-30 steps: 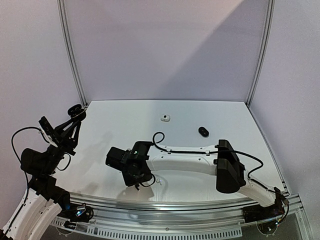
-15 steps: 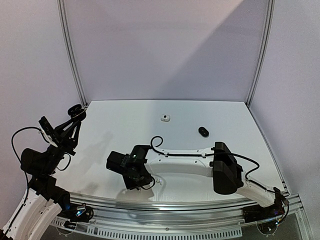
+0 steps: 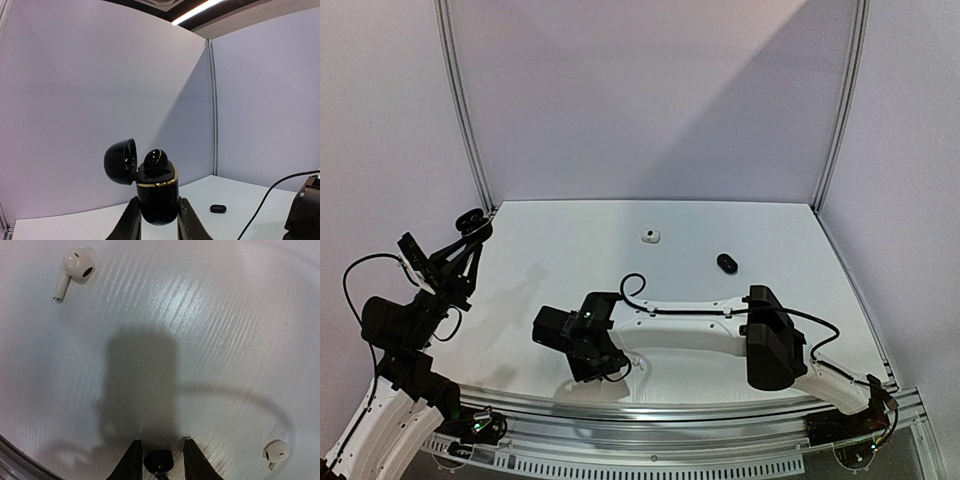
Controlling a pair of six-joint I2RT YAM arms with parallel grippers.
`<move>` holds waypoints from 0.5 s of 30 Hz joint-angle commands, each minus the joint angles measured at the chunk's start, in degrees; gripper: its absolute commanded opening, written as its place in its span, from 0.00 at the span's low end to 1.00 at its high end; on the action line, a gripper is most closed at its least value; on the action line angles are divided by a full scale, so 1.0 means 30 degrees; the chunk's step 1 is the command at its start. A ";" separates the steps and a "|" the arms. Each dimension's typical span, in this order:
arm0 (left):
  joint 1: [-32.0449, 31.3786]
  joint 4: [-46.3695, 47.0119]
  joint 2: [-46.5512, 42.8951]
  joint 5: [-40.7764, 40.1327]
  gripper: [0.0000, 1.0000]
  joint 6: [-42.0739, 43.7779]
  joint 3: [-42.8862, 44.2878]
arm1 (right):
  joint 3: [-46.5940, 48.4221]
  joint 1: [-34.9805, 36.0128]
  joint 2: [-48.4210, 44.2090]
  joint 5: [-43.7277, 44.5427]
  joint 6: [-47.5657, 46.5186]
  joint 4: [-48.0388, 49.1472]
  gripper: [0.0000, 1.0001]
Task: Insert the wireless bluetooth earbuds into the charging case
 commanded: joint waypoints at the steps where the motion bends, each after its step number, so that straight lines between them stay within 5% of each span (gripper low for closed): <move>1: 0.0238 -0.0056 -0.0004 0.0186 0.00 -0.0197 -0.0211 | -0.0029 0.0304 0.0325 -0.0478 -0.0002 -0.1078 0.28; 7: 0.0226 -0.0051 -0.0001 0.0239 0.00 -0.0197 -0.0215 | -0.0054 0.0344 0.0295 -0.0602 -0.0019 -0.0961 0.30; 15: 0.0236 -0.0066 -0.0055 0.0233 0.00 -0.0180 -0.0215 | -0.0058 0.0339 0.0368 -0.0720 -0.0202 -0.0471 0.18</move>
